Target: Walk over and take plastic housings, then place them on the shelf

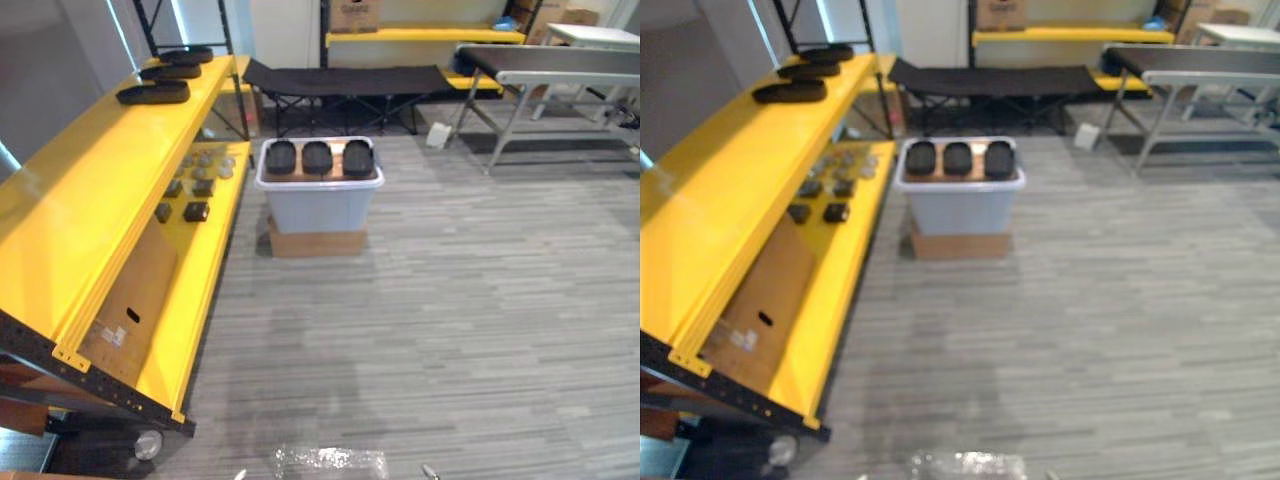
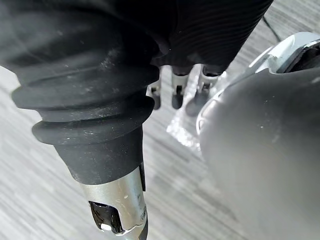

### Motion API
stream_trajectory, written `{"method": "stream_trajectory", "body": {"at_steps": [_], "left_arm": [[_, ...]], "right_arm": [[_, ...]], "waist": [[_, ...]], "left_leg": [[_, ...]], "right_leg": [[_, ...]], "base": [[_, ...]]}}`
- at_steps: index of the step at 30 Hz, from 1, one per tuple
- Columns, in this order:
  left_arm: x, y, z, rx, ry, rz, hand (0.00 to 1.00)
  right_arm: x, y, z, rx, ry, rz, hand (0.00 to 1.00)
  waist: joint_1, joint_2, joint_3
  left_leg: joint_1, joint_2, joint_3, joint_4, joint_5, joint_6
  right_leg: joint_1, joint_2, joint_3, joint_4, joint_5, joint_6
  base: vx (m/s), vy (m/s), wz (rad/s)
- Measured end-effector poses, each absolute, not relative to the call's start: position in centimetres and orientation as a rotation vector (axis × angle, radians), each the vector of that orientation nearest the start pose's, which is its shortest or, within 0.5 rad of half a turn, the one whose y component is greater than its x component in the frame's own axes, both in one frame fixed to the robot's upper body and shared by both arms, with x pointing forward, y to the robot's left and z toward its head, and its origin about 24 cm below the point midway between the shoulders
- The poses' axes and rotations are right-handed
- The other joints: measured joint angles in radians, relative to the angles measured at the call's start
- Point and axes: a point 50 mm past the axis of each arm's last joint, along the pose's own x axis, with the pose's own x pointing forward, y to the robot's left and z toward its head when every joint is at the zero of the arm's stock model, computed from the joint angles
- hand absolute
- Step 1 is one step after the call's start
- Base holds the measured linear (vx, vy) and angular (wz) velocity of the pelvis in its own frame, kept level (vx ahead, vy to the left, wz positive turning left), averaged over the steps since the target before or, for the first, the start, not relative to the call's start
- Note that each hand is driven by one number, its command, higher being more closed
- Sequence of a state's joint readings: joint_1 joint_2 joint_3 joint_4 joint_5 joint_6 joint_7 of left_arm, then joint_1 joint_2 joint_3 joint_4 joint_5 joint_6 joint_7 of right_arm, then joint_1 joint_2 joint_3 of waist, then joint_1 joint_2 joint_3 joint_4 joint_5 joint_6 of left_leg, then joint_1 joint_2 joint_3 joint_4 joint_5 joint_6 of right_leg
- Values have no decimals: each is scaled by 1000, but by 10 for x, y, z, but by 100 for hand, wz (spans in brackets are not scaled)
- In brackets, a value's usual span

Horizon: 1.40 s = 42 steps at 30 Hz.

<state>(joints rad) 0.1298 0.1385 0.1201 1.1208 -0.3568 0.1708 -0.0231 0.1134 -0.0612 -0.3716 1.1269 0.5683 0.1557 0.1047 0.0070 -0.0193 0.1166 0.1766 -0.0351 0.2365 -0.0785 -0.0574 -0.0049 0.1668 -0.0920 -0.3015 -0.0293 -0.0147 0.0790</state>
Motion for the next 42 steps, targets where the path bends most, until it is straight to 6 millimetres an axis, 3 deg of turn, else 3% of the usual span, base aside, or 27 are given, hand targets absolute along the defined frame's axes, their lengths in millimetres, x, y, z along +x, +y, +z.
{"method": "stream_trajectory", "body": {"at_steps": [38,40,42], "left_arm": [[42,212,-172,-374,1316,423,0],[47,213,-172,-330,1311,397,0],[52,211,-171,-257,1319,338,0]], "right_arm": [[59,-196,-172,616,1154,-483,0],[62,-198,-172,589,1142,-513,0],[64,-202,-170,568,1120,-546,0]], "waist": [[-16,-14,39],[-16,-22,59],[-23,-12,67]], "left_leg": [[20,-7,19,-11,8,4],[34,-9,20,-11,3,10],[36,-14,19,-11,-17,36]], "right_leg": [[21,2,-1,-20,2,2],[22,-7,-3,9,-13,7],[-49,-40,1,192,-80,46]], "base": [[-29,-8,-1],[-57,3,2],[-52,51,8]]}}
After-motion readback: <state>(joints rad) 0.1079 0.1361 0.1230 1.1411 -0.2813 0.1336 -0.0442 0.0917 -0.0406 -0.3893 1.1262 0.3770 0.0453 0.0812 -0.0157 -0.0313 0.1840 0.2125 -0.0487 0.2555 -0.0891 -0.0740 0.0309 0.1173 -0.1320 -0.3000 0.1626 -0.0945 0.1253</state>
